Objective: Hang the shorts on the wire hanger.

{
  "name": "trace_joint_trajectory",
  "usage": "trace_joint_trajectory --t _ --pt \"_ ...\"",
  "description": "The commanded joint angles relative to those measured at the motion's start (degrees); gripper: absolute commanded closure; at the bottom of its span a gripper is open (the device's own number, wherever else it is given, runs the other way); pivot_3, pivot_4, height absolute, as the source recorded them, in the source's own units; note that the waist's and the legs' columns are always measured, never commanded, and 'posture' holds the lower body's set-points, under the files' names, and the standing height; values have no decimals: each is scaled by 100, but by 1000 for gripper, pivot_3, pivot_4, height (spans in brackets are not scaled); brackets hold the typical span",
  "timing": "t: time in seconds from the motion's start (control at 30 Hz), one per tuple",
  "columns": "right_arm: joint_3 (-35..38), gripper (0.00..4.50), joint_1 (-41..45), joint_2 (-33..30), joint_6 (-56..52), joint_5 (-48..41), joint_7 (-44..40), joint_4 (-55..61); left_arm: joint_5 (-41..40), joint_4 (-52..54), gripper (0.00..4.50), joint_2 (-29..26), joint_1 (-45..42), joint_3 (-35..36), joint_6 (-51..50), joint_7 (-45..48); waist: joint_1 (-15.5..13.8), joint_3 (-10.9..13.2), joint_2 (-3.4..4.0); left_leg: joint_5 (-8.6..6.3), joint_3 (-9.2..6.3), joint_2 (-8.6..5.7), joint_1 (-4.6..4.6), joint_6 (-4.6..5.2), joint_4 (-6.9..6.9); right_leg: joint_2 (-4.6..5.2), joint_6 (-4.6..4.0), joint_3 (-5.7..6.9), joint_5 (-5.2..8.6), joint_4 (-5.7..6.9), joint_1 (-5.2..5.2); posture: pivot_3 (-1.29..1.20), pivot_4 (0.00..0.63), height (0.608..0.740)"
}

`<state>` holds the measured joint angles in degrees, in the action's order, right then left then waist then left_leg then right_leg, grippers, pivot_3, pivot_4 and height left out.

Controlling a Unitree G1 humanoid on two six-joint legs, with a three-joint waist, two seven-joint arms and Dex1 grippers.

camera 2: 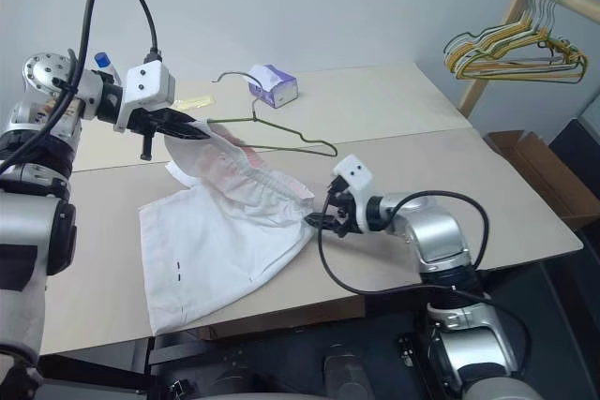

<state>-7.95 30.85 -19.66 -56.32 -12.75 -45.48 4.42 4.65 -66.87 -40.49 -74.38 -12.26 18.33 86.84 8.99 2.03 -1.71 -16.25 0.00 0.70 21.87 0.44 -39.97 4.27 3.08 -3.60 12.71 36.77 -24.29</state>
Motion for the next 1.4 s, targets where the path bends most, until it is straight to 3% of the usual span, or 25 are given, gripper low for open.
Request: trace_joint_trajectory --t 0.03,0.1,0.47,0.5,0.87,1.07,1.17,1.27,1.4 --pt "197 483 197 197 74 -217 211 -209 6 72 4500 -118 -252 169 -26 -16 -3 0 0 0 -1 0 -1 0 0 1 0 0 0 1 0 -95 0 740" --pt "274 483 241 303 76 -332 252 -459 2 80 4500 -126 -251 181 -49 -16 -6 0 0 0 -2 -1 -2 0 0 1 0 0 0 1 1 -91 0 740" --pt "447 4271 332 514 25 -694 460 -788 -26 108 4500 -201 -198 226 -72 -47 -9 0 0 0 -7 -2 -2 0 0 2 1 1 0 3 1 -82 0 740" --pt "429 4450 333 516 22 -707 461 -780 -25 113 4500 -201 -194 235 -72 -43 -7 0 0 0 -7 -2 -2 0 0 2 1 1 0 3 1 -82 0 740" --pt "311 4450 261 465 308 -666 607 -756 -1 136 4500 -208 -131 306 -17 -82 -11 0 0 0 -8 -2 -1 0 0 2 1 1 0 4 1 -79 0 740" --pt "-39 4450 68 238 1167 -171 737 -753 -34 143 4500 -214 -114 360 -18 -14 -12 0 0 0 -7 -2 -1 0 0 3 2 1 0 4 1 -76 0 740" --pt "-66 3818 64 213 1085 -238 652 -799 -32 138 4500 -227 -113 370 -27 -6 -6 0 0 0 -7 -2 -2 0 0 2 2 1 -1 4 1 -72 0 740" --pt "264 2812 198 327 801 -509 705 -1036 -15 135 4500 -241 -114 372 -12 -40 -7 0 0 0 -7 -2 -3 0 0 1 1 1 -1 5 1 -69 0 740" --pt "786 2812 327 377 550 -1099 412 -1320 -23 140 4500 -248 -121 380 -7 -44 -22 0 0 0 -8 -3 -3 0 0 3 1 1 -1 4 3 -65 0 740"
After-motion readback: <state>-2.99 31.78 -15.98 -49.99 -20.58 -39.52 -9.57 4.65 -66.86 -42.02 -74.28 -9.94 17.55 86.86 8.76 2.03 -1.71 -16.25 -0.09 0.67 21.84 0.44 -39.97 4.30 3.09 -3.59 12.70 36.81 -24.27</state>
